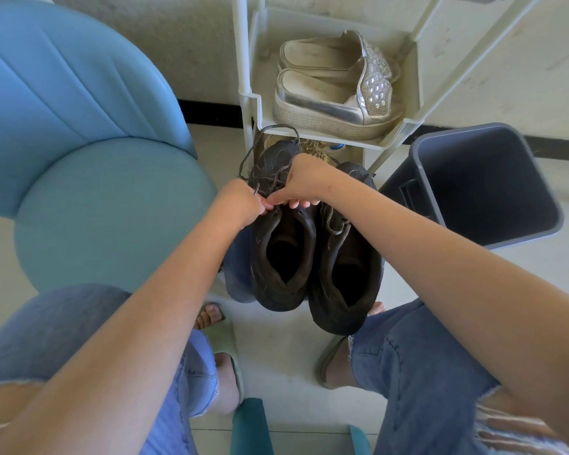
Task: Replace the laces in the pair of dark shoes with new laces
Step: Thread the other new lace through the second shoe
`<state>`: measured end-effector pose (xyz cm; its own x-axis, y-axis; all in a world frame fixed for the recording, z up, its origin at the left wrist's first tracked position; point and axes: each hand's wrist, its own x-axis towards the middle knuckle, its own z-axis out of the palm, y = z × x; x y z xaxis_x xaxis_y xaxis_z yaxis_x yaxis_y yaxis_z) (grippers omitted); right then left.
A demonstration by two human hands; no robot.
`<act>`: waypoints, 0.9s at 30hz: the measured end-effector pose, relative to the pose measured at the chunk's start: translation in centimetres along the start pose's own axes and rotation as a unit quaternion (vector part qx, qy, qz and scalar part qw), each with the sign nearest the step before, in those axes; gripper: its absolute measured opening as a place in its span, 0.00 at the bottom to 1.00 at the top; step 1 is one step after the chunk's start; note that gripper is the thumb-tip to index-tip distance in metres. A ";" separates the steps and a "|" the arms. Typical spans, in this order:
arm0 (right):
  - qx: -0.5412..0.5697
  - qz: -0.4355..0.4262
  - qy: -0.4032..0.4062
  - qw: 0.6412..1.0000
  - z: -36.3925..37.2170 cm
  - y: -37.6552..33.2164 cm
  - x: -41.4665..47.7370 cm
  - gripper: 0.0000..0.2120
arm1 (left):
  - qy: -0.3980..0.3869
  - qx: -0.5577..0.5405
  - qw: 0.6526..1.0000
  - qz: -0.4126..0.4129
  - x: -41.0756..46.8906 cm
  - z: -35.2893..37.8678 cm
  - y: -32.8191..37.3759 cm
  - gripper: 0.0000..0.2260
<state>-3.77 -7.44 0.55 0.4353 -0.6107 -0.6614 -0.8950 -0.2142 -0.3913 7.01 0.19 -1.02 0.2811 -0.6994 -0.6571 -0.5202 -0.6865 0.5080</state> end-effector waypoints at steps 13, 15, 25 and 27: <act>-0.010 -0.032 -0.077 0.996 -1.3 0.5 -0.2 0.11 | -0.018 0.009 0.998 0.056 0.2 0.3 0.3 0.10; 0.009 -0.035 -0.114 0.993 -2.9 1.6 -0.8 0.11 | -0.051 0.007 0.996 0.066 0.1 0.1 0.2 0.16; 0.054 -0.039 -0.273 0.960 -5.0 4.3 -2.0 0.08 | 0.036 0.098 0.992 0.065 0.1 0.8 0.3 0.15; 0.070 -0.043 -0.246 0.966 -4.4 4.2 -1.6 0.07 | 0.032 0.100 0.992 0.072 -0.1 0.7 0.3 0.14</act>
<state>-8.65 -10.71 2.85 0.5314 -0.1518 -0.8334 -0.8468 -0.1217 -0.5178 6.24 0.15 -1.20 0.2405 -0.8026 -0.5459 -0.7064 -0.5305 0.4686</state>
